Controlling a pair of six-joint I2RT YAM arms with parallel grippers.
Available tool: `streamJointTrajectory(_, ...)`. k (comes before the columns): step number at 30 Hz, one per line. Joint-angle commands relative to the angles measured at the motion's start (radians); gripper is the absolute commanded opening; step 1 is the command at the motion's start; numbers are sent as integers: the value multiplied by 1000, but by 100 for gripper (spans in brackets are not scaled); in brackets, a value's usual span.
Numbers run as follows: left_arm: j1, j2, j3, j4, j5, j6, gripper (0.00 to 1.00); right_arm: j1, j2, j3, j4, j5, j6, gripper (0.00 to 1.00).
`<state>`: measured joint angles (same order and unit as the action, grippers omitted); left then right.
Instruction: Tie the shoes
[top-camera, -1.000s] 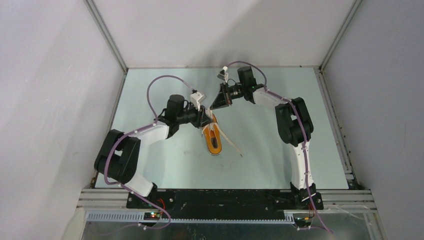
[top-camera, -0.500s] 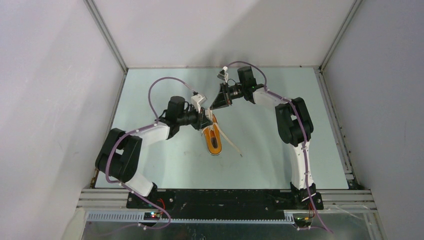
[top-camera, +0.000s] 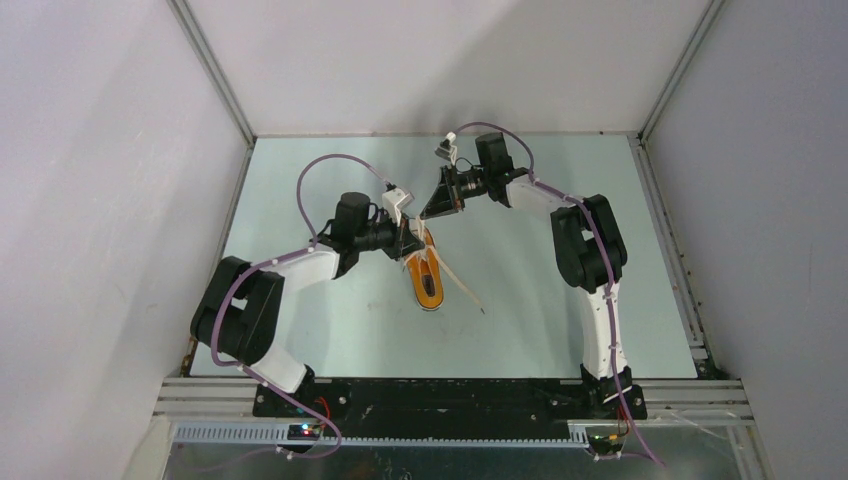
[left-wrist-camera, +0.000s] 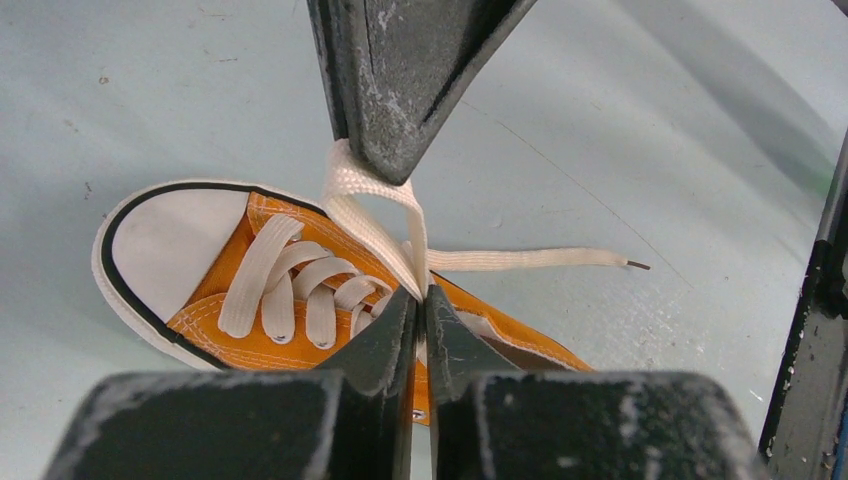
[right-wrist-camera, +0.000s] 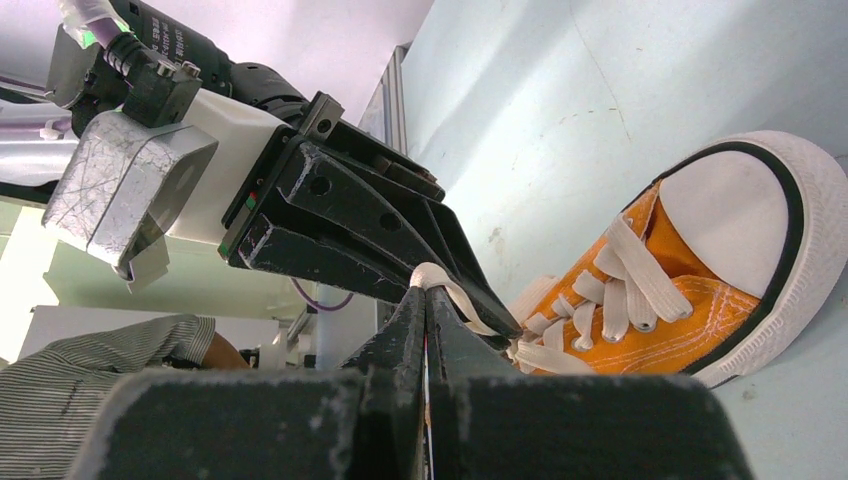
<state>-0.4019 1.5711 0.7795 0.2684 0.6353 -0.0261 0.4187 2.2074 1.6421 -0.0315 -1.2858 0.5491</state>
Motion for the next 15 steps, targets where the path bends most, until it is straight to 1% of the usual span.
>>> streamJointTrajectory(1,-4,0,-16,46,25,15,7,-6,-14,14,2,4,-7,0)
streamJointTrajectory(2,-3,2,-16,51,28,16,4,-6,-16,14,-4,7,-19,0)
streamJointTrajectory(5,-2,12,-16,61,43,16,1,-8,-19,15,-42,22,-45,0)
streamJointTrajectory(6,-1,14,-17,67,51,15,0,-10,-24,15,-59,26,-59,2)
streamJointTrajectory(8,3,24,-16,75,70,15,0,-20,-35,17,-104,47,-96,12)
streamJointTrajectory(9,4,27,-15,81,78,14,0,-30,-48,19,-129,55,-137,21)
streamJointTrajectory(10,7,35,-14,82,92,13,0,-37,-57,20,-185,77,-167,24)
streamJointTrajectory(11,9,37,-12,87,100,12,0,-54,-79,21,-225,91,-239,30)
streamJointTrajectory(12,16,43,-11,91,117,11,0,-61,-93,20,-320,134,-289,33)
streamJointTrajectory(13,19,48,-9,97,128,6,0,-79,-122,18,-372,161,-390,37)
streamJointTrajectory(14,27,56,-8,100,147,3,0,-86,-139,9,-474,220,-448,39)
streamJointTrajectory(15,31,61,-4,105,162,1,0,-98,-170,2,-571,259,-564,40)
